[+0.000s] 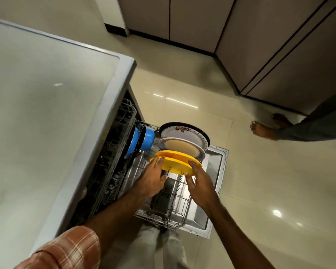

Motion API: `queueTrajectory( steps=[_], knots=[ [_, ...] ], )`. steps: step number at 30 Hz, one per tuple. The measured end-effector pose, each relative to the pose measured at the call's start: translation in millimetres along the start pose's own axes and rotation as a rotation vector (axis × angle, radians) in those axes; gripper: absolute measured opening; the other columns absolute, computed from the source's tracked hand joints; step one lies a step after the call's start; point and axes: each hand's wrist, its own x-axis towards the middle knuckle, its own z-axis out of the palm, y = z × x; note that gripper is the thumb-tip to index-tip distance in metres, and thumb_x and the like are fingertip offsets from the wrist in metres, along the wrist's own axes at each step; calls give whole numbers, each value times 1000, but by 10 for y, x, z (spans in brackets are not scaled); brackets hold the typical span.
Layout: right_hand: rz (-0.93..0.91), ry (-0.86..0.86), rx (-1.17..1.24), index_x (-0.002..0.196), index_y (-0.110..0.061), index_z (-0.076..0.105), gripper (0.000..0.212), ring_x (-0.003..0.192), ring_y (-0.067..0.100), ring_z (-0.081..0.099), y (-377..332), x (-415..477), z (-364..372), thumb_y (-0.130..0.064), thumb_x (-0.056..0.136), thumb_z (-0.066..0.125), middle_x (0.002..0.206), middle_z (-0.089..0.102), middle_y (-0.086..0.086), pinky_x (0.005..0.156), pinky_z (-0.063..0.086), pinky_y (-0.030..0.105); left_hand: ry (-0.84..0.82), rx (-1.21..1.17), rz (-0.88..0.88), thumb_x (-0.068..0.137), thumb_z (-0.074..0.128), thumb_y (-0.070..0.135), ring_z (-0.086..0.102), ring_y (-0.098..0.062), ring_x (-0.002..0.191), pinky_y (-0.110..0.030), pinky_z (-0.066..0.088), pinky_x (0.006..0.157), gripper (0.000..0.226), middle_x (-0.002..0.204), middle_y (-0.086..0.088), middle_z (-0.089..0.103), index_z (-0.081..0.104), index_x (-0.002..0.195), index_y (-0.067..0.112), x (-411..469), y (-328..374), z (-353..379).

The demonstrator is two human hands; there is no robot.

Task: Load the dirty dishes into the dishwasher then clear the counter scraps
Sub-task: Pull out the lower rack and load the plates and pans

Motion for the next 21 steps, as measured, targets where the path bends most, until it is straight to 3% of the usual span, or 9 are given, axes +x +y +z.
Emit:
queueTrajectory(
  steps=[3,6,9,16,21],
  knots=[
    [-96,-22,-42,159,-21,37,53,150,17,36,-355,-212,-208,-34,108,49,166,35,0,119,27,26,99,46,31,100,57,39,14,-24,154,-48,28,122,80,170,2,2,8,162,28,-412,167,-327],
    [-222,-51,-49,160,-26,32,56,154,15,27,-777,-383,-324,-37,108,48,169,28,-3,125,29,41,215,100,66,101,51,45,5,-22,156,-46,19,123,77,170,1,-1,8,162,28,-910,252,-680],
    [-325,-87,-37,161,-26,30,58,154,14,27,-1232,-538,-318,-38,107,49,168,30,-4,125,29,41,332,115,43,100,49,45,4,-20,156,-47,16,123,75,170,1,-1,9,162,28,-1390,215,-941],
    [-570,-240,-58,162,-31,27,59,151,-3,14,-2289,-1068,-8,-40,108,49,165,19,-19,123,18,25,571,-8,-140,97,50,44,11,-22,156,-48,22,124,72,169,-3,10,21,160,25,-2556,-317,-1202],
    [-762,-432,-130,162,-35,26,60,150,-5,12,-2853,-1473,539,-39,107,51,160,19,-26,121,19,23,712,-157,-376,100,51,46,5,-21,156,-49,18,125,72,170,-2,4,19,161,26,-3425,-887,-1104]
  ],
)
